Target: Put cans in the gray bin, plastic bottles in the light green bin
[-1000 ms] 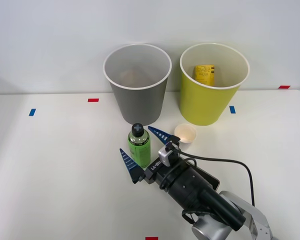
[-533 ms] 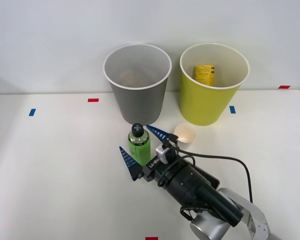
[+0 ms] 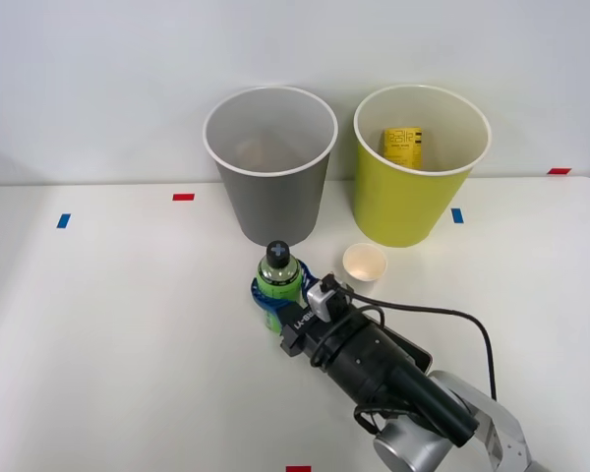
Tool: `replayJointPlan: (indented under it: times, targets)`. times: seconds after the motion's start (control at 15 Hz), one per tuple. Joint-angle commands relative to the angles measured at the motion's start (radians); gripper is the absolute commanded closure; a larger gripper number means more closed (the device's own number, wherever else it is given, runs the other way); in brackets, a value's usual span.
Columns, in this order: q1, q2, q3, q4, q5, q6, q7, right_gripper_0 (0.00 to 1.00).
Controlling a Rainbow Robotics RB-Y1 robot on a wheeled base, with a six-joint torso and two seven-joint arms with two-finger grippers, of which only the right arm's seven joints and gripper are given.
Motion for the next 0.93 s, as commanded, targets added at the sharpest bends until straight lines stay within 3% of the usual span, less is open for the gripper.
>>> replayJointPlan:
  times: [0.07,0.53,0.93]
  targets:
    - [0.013,-0.010,0.001,-0.012,-0.003,-0.027,-0.011,1.00]
    - [0.089,-0.128,-0.107,-0.431,-0.018,0.280,-0.035,1.00]
    - [0.129,-0.158,-0.301,-0.767,-0.083,0.559,-0.072,1.00]
